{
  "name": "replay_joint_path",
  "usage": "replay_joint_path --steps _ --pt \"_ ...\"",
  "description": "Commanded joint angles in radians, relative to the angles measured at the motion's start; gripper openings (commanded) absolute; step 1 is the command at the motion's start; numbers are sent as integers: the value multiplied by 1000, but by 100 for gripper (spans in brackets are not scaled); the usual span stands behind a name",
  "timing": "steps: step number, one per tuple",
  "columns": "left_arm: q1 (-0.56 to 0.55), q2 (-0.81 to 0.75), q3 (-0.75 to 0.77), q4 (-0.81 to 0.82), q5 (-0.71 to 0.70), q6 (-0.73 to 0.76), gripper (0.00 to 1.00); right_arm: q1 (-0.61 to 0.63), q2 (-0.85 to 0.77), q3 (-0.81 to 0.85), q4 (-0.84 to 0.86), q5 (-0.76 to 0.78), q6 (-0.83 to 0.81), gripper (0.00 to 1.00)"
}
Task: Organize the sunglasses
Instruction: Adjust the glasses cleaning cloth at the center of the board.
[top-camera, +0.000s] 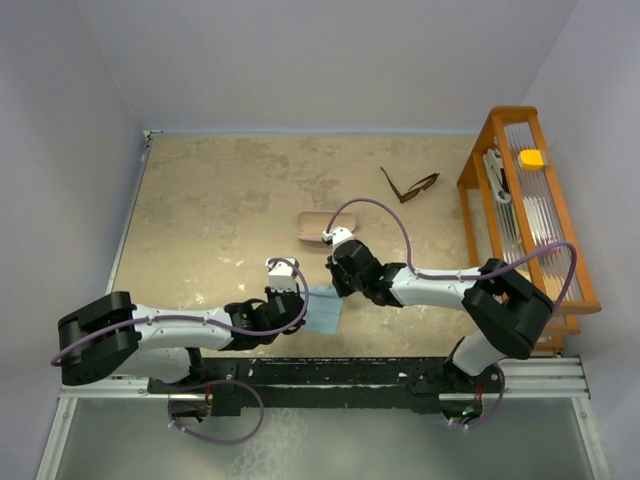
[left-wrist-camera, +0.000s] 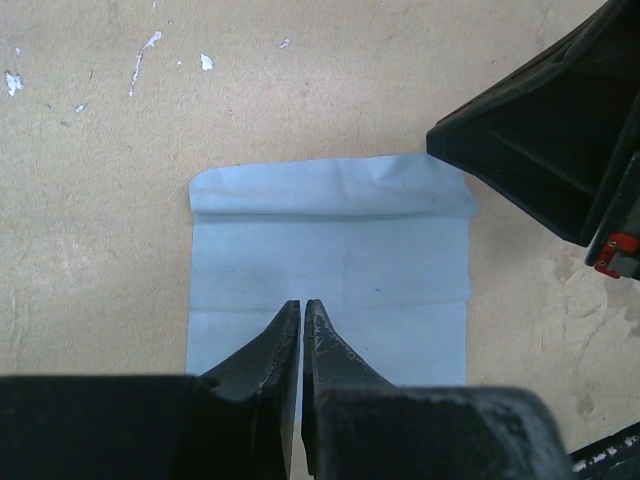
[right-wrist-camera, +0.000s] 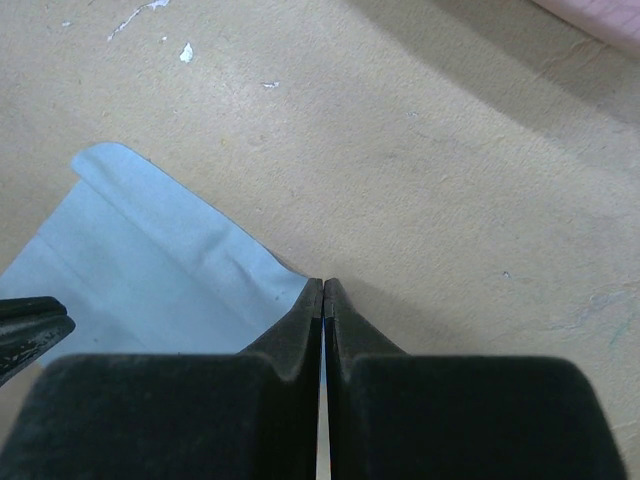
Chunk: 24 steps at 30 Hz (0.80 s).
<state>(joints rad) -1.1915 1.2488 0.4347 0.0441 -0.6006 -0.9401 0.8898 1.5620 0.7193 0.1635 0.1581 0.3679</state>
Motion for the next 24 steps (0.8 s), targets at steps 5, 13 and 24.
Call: replay_joint_path --steps 5,13,24 --pt "6 -8 -44 37 4 -34 1 -2 -82 -23 -6 5 29 0" --pt "4 -26 -86 -26 62 -84 2 -3 -110 -22 -2 8 31 0" --pt "-20 -35 -57 -134 124 -123 2 -3 -120 -24 6 9 18 0"
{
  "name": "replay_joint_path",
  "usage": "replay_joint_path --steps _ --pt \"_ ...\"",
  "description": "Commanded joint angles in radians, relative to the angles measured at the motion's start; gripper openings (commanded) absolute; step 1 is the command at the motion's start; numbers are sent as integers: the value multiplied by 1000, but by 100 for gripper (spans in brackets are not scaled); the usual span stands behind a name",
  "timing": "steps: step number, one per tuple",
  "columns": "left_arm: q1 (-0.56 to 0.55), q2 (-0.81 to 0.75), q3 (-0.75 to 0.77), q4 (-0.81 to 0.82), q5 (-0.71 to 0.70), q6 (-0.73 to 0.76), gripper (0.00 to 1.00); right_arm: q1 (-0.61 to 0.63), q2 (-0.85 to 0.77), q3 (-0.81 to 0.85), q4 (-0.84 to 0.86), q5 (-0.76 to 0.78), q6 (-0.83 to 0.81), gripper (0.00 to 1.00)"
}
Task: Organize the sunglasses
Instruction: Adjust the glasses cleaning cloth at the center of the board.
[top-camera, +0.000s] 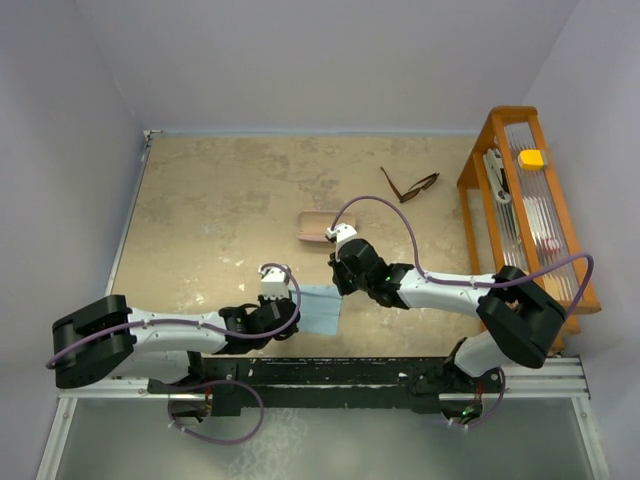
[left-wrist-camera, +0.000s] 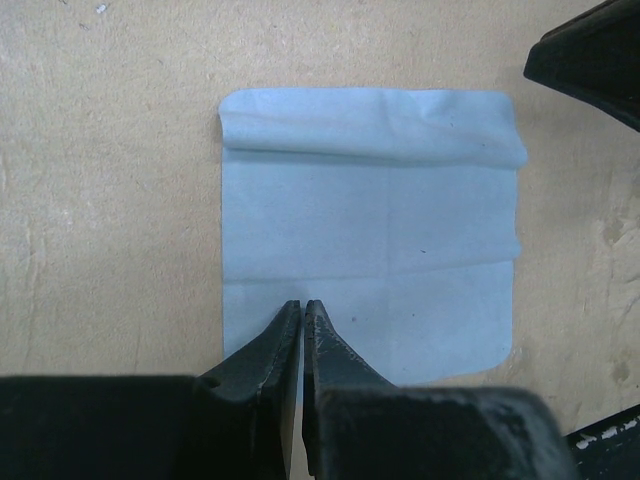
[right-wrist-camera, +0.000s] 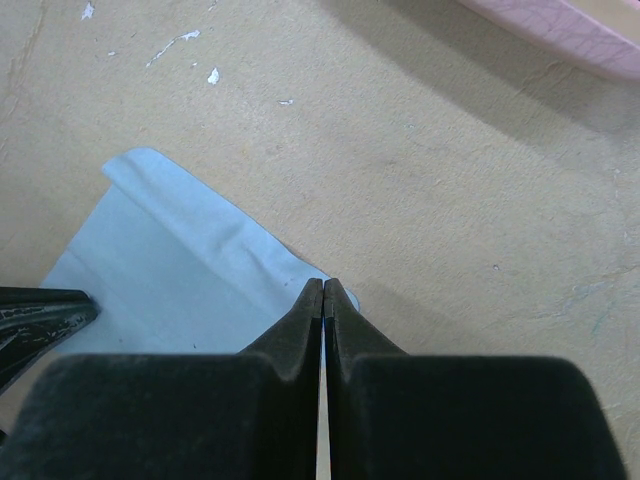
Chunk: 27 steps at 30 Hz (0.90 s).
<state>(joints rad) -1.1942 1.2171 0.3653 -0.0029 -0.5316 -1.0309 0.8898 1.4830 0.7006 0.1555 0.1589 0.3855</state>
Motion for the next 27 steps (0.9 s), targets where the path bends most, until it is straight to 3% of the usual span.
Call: replay_joint_path --steps 1,12,21,27 --pt "-20 -3 13 -92 59 -37 2 -2 -40 -5 14 10 1 0" --pt "-70 -19 29 -170 55 -91 2 -2 -32 -1 16 1 -9 0" --pt "-71 -116 124 -265 -94 -36 15 -3 -40 -24 31 1 -13 6" --pt "-66 -72 187 -254 -174 32 21 -3 -48 -33 38 -20 -20 7"
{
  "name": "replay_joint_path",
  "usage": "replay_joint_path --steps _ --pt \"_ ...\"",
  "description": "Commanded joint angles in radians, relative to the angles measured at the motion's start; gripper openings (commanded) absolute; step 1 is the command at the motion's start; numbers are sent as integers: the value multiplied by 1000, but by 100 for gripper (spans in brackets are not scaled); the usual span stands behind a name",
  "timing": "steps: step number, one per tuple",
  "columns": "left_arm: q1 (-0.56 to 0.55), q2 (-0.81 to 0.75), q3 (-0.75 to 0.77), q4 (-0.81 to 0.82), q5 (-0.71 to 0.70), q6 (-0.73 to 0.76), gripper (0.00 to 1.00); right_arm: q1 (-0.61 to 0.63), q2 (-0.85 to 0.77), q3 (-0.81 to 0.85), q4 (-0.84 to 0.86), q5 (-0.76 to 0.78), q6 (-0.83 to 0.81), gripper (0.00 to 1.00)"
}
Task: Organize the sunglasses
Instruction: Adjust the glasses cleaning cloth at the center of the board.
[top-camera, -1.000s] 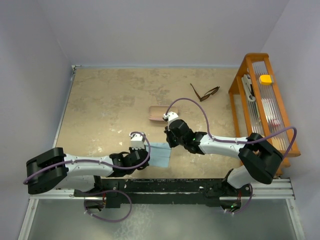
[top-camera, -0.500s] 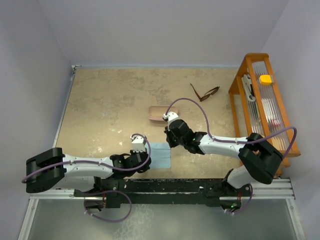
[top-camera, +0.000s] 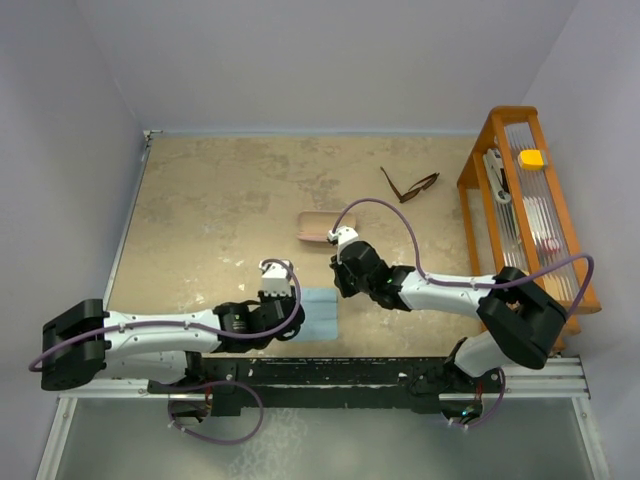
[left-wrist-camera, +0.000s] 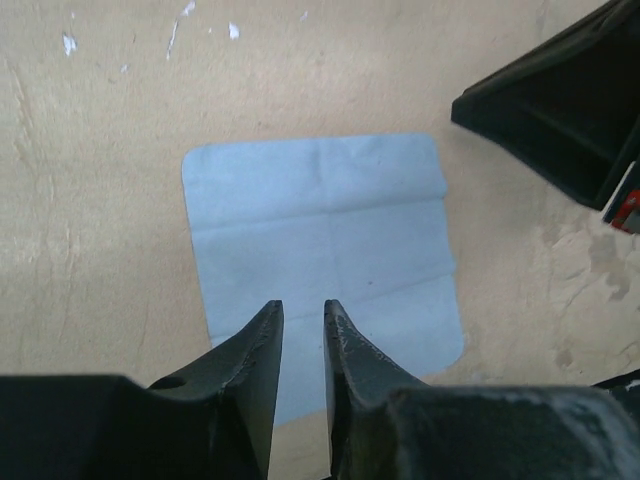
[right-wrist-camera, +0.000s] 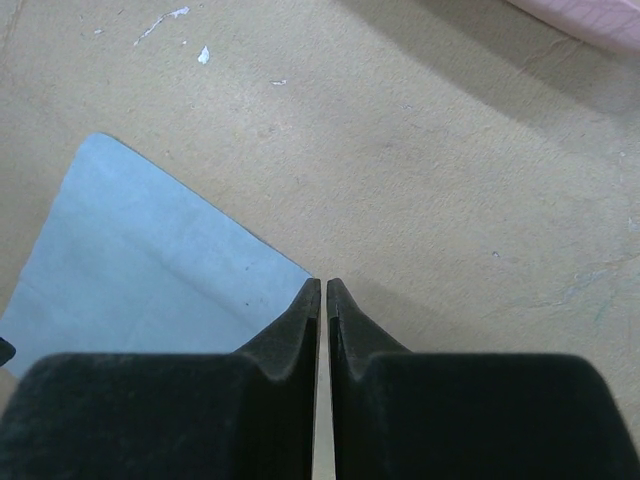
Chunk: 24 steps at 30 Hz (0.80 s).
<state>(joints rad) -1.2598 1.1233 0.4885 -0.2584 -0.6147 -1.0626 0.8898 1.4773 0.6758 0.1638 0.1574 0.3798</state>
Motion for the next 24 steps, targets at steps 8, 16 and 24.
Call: replay_joint_path --steps 8,16,24 --pt "154 31 17 113 -80 161 24 -2 -53 -15 38 -29 -24 11" --pt "186 99 32 151 -107 240 30 -2 -48 -18 46 -32 -22 13" --pt "191 236 81 156 -104 237 30 -1 -56 -34 52 -27 -22 14"
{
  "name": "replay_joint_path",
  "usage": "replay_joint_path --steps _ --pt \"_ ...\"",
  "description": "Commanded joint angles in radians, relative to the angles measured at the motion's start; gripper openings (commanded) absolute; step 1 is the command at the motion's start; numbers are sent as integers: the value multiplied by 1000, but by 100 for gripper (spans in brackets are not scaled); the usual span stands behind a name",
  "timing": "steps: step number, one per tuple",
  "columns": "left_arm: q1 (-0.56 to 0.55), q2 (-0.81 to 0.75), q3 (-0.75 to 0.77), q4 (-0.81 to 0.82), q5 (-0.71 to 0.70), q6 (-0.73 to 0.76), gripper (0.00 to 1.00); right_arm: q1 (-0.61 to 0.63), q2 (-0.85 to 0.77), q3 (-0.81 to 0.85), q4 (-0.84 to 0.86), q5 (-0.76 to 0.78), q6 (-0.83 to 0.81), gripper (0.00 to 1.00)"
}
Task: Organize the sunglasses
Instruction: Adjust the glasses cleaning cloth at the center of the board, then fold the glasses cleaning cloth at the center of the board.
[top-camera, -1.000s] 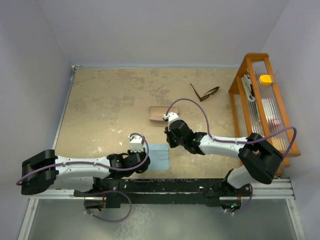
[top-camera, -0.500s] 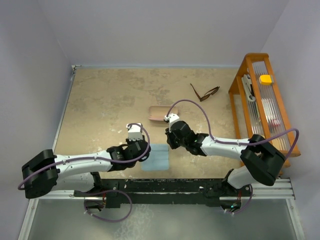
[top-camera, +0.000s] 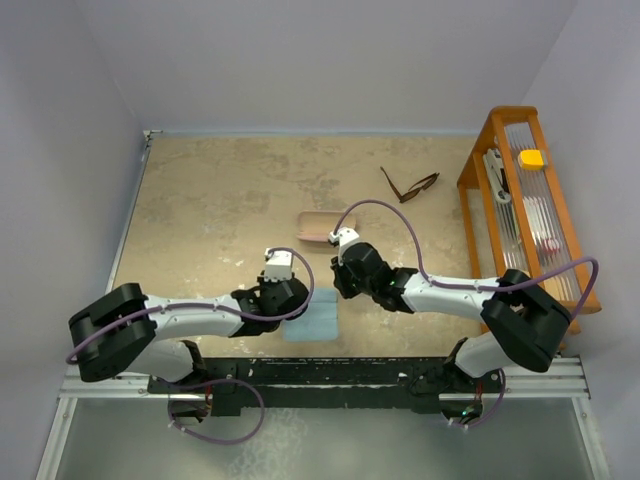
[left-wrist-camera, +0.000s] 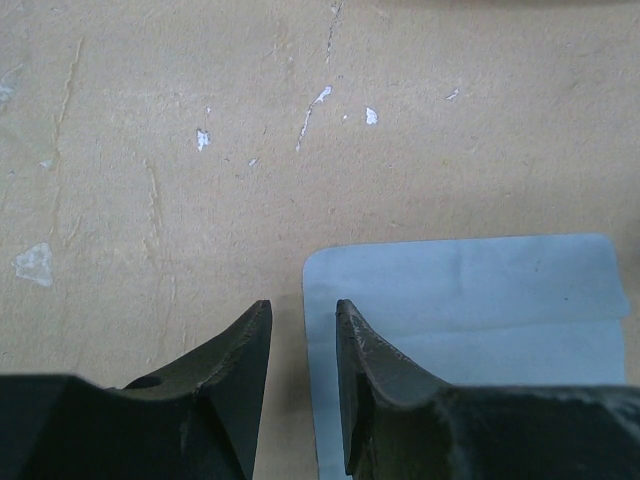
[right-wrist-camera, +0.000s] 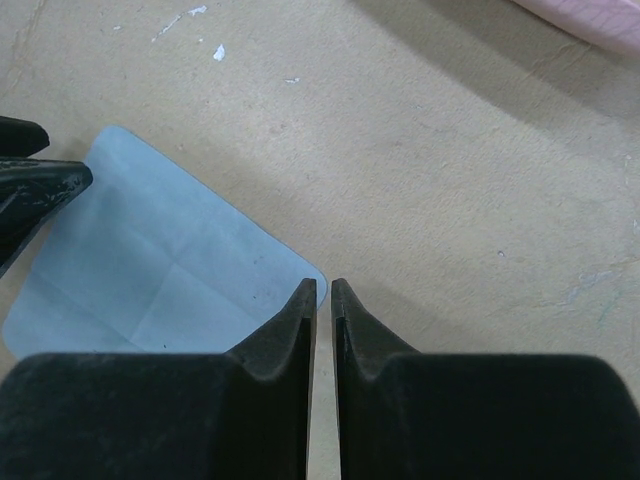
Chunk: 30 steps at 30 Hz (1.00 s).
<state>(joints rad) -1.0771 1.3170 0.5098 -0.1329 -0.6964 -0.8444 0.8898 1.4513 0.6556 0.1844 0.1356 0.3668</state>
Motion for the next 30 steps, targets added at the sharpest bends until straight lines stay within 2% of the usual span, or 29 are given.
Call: replay_joint_path --steps 1,30 --pt "8 49 61 36 -22 17 29 -2 -33 -14 32 -6 -9 14" --pt "39 138 87 82 0 8 29 -2 -32 -40 56 -13 -4 14"
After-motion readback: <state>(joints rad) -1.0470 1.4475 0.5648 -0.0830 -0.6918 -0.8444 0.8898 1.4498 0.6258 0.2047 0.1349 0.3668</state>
